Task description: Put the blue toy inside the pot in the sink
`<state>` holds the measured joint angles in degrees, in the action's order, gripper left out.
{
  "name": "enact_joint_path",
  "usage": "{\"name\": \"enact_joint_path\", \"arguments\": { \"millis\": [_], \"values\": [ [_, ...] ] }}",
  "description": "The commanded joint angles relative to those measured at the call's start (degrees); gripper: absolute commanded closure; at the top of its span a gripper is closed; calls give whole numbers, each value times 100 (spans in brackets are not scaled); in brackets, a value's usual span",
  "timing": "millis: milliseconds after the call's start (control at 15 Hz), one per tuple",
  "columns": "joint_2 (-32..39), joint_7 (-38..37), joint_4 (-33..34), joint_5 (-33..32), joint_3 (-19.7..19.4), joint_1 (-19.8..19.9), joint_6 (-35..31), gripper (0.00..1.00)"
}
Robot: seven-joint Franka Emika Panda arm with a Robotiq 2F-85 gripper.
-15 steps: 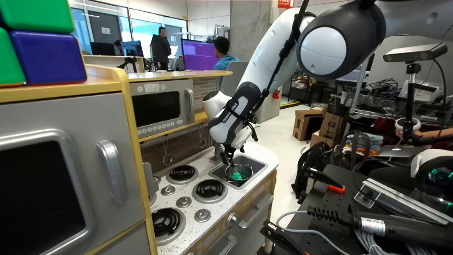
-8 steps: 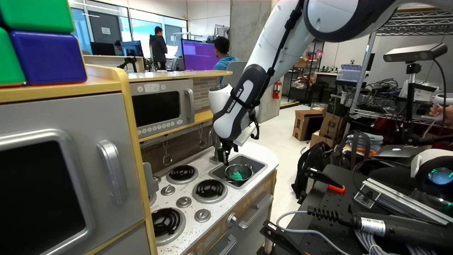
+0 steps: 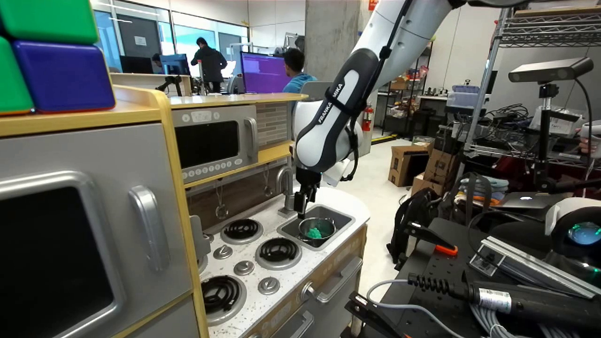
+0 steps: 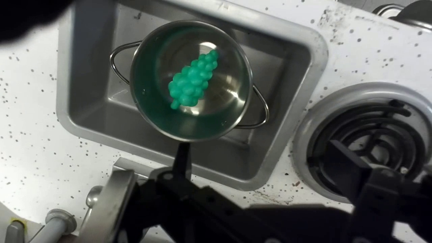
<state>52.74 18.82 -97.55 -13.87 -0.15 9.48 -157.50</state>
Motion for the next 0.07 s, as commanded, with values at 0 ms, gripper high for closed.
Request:
{"name": "enact_joint_path", "arguments": {
  "millis": [0],
  "values": [
    [-39,60,-44,55,-10,-12,6,0]
  ]
}}
